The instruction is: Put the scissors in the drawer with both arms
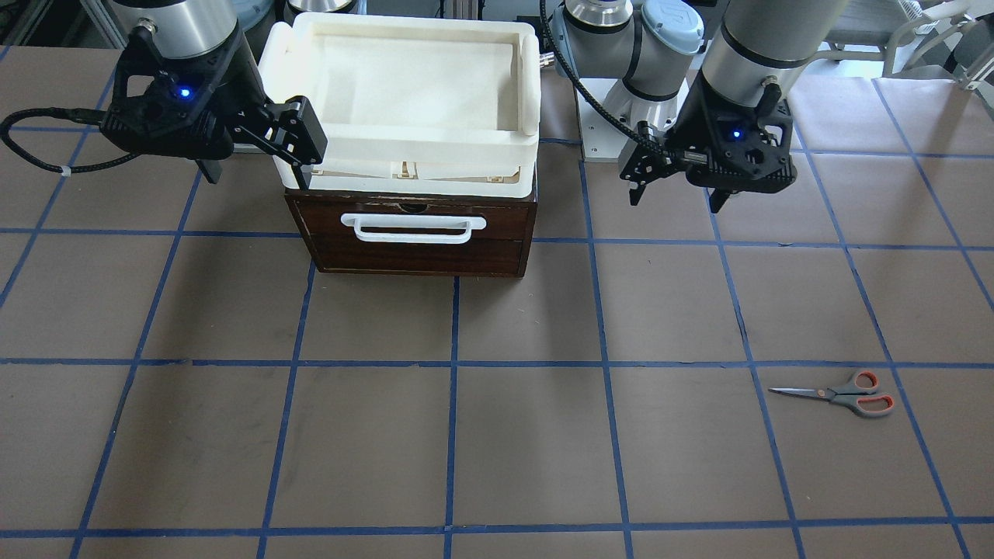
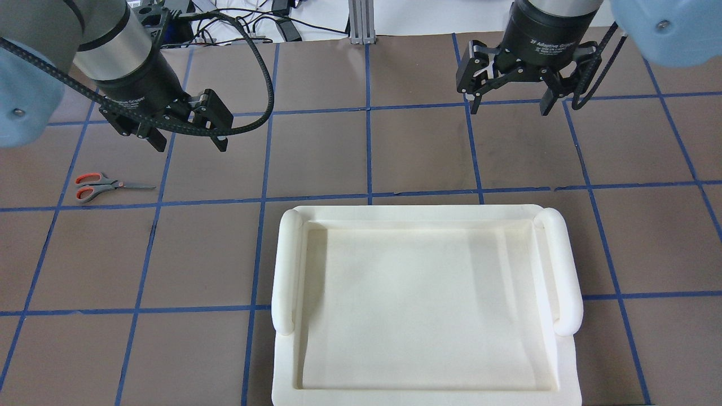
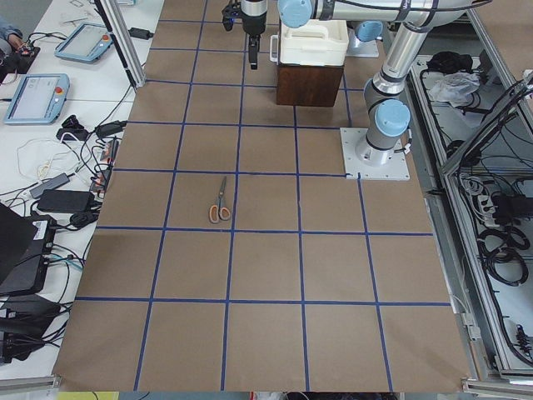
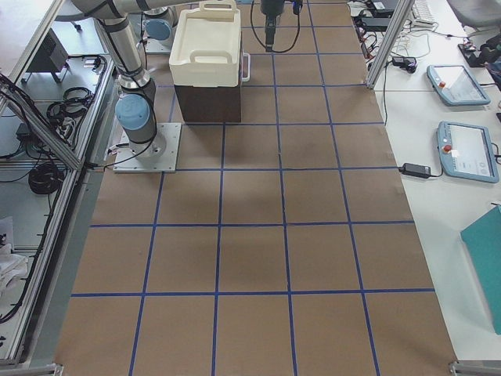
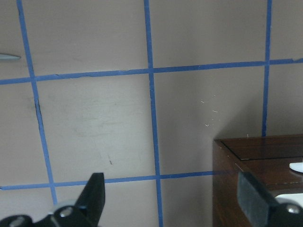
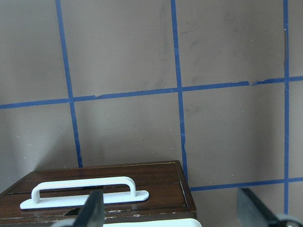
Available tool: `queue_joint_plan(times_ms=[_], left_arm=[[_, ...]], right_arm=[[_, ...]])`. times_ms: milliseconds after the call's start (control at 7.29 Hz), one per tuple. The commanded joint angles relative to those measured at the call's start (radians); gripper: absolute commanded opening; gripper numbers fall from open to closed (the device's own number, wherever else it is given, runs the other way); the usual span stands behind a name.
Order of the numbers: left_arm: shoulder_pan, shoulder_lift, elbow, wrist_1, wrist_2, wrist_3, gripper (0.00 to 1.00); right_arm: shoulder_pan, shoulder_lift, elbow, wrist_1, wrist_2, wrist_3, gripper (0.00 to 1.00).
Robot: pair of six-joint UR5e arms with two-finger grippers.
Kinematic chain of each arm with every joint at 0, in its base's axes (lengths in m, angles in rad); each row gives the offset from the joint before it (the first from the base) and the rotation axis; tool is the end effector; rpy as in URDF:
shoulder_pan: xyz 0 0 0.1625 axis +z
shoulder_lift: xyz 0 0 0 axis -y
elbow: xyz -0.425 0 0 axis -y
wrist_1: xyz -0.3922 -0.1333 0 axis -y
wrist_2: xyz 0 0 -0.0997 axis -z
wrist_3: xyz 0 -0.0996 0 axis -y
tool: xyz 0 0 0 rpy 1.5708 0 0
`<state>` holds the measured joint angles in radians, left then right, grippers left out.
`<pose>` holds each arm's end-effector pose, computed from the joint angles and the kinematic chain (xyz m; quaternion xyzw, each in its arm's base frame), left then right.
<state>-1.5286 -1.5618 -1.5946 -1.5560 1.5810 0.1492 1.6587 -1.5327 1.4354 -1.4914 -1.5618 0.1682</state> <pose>-0.1116 -0.4932 0.4821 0.0535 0.9986 0.0005 0.0051 0.1783 -0.4943 0.5275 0.0401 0.9991 -0.0083 0.0056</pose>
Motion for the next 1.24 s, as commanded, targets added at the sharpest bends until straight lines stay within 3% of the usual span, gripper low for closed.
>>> queue_joint_plan(times_ms=[0, 137, 275, 549, 824, 1098], left_arm=[[0.168, -0.064, -0.005, 0.065, 0.070, 0.361, 1.00], [0.251, -0.119, -0.005, 0.138, 0.068, 0.685, 1.00], [0.296, -0.174, -0.002, 0.192, 0.073, 0.971, 1.00], [0.396, -0.303, 0.016, 0.308, 0.067, 1.464, 1.00], [0.439, -0.429, 0.045, 0.338, 0.019, 1.883, 1.00], [0.441, -0.521, 0.061, 0.440, 0.052, 2.081, 1.00]], right_arm=[[0.003, -0.001, 0.000, -0.023, -0.001, 0.004, 1.00], [0.003, 0.006, 0.006, -0.044, 0.000, 0.016, 1.00], [0.004, 0.017, 0.034, -0.047, -0.012, 0.163, 1.00], [0.012, 0.051, 0.056, -0.056, -0.007, 0.608, 1.00], [0.018, 0.074, 0.057, -0.062, -0.010, 0.912, 1.00], [0.071, 0.118, 0.059, -0.064, -0.010, 1.166, 1.00]])
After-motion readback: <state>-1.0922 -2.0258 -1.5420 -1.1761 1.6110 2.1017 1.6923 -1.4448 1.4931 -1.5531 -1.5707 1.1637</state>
